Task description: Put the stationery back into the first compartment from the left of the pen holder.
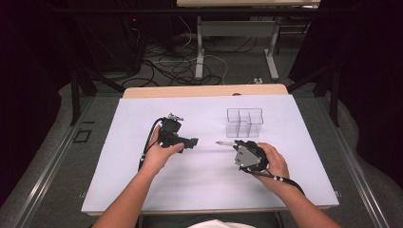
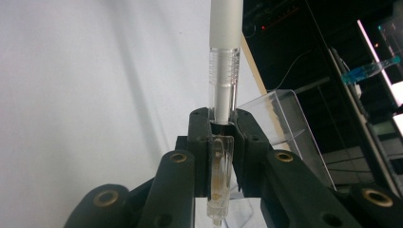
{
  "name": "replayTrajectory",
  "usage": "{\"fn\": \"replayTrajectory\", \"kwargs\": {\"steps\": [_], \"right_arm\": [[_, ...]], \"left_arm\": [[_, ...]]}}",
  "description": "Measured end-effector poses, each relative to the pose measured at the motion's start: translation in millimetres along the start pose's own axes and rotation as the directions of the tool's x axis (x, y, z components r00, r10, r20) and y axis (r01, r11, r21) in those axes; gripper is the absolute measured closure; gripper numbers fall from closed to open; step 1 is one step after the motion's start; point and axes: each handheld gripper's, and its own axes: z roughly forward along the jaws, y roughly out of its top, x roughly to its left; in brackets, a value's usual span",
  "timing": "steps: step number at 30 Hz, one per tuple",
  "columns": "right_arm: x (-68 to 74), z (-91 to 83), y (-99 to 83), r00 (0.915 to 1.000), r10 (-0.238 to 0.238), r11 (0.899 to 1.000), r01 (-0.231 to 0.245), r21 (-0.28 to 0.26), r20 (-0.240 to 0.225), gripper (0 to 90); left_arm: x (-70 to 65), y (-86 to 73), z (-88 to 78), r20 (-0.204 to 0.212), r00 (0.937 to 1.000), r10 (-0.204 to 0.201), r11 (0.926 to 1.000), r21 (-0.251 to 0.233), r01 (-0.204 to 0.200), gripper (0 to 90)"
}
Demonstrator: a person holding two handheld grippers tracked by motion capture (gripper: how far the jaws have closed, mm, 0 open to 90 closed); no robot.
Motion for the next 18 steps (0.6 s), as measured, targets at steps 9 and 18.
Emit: {"fn": "replayTrajectory", "kwargs": {"steps": [9,18], "right_arm": [[-27.6,3.2,0.8,0.9704,0.238,0.968,-0.241,-0.075,-0.042,79.1],[-63.5,15.6,6.8,0.8788,0.470,0.866,-0.477,-0.147,-0.081,79.2]], "left_arm": [[2.0,-0.4,-0.3,0.001,0.9998,-0.021,0.9998,-0.006,0.021,0.3],[5.1,0.6,-0.9,0.022,0.9994,-0.027,0.9996,-0.009,0.027,0.3]]}}
